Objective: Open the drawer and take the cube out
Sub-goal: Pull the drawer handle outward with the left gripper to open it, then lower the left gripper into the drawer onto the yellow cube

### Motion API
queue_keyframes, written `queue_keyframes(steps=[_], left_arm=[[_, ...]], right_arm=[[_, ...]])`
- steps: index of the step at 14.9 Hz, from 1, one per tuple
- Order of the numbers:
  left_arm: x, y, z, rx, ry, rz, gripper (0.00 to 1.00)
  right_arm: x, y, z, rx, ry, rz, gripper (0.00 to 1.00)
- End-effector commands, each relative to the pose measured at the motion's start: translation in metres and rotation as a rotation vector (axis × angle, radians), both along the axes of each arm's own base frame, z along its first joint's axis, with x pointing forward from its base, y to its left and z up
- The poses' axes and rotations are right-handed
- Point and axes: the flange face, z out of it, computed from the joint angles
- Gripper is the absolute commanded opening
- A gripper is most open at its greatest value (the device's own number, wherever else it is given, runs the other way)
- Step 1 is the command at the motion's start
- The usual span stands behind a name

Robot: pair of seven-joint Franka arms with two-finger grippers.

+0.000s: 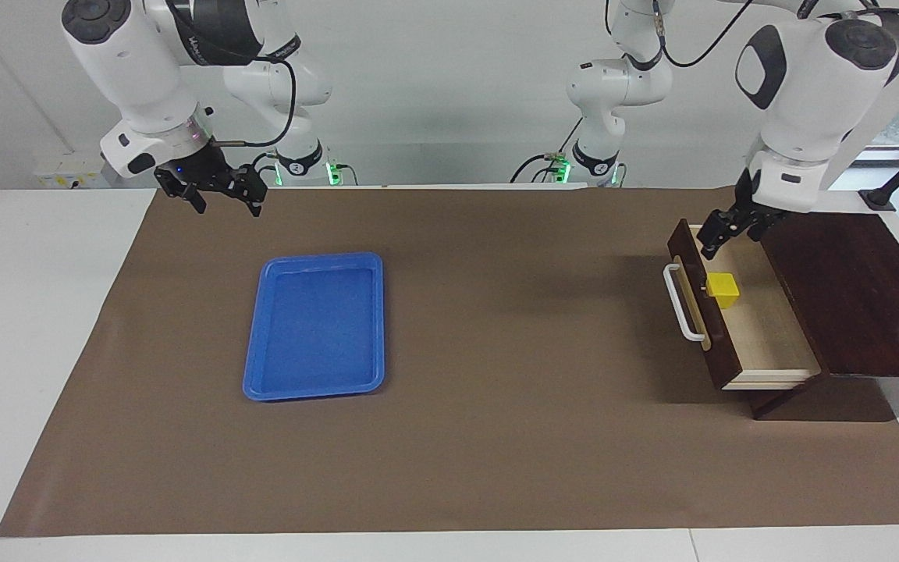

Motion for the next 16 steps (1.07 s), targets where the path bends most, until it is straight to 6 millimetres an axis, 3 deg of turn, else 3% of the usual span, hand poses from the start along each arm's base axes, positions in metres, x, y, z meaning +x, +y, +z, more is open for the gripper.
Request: queue_keyframes(steps=[1, 5, 11, 16], left_arm=[[-0.013, 0.026, -0.01, -0.036, 0.018, 0.244, 1.0], [-0.032, 0.027, -0.035, -0.042, -0.025, 0.537, 1.0], [-0.024, 0.028, -0.066, -0.044, -0.029, 0.9, 1.0], [-0.004, 0.035, -0.09, -0.045, -0.024, 0.954, 1.0]], right_arm=[[-0.006, 0.0, 0.001, 0.012, -0.009, -0.02, 1.0], [-0.006, 0.0, 0.001, 0.014, -0.007, -0.02, 1.0], [-0.008, 0.002, -0.002, 0.01, -0.001, -0.066, 1.0], [-0.007, 0.002, 0.0, 0.011, -0.004, -0.066, 1.0]])
